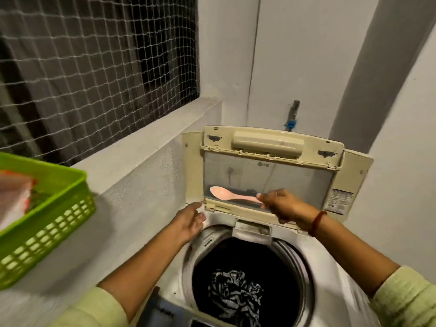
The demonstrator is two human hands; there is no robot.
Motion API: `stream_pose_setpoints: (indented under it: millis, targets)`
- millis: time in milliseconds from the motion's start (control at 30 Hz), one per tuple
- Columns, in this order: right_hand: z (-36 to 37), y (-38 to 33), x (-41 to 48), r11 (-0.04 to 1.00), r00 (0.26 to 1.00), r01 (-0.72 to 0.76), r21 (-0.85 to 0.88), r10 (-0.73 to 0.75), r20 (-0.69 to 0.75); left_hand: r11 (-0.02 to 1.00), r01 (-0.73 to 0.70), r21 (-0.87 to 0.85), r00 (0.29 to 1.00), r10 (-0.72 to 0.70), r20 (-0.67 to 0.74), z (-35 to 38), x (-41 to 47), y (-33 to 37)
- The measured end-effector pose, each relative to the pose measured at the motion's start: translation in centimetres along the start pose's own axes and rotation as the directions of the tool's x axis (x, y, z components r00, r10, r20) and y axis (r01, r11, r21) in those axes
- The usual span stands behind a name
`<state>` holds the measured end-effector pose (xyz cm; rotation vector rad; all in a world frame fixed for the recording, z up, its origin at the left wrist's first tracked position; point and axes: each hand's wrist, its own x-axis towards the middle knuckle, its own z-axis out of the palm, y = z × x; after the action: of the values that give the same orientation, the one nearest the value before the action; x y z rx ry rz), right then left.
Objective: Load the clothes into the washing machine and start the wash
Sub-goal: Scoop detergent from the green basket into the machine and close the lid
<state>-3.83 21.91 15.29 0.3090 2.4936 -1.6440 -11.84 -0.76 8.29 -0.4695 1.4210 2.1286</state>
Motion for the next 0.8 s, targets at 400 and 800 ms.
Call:
stream_pose_setpoints:
  millis: [400, 800]
  targets:
    - [11.4, -16.9, -1.2, 0.949, 0.831, 0.314, -0.028, -0.261, 0.491, 0.966, -0.209, -0.151, 0.971, 0.187, -0.149, -9.6, -13.5, 4.8]
    - [22.2, -24.6, -1.3, 0.674, 0.727, 0.661, -0.33, -0.464, 0.507, 0.928, -0.179, -0.326, 0.981, 0.143, -0.133, -13.1, -15.2, 3.8]
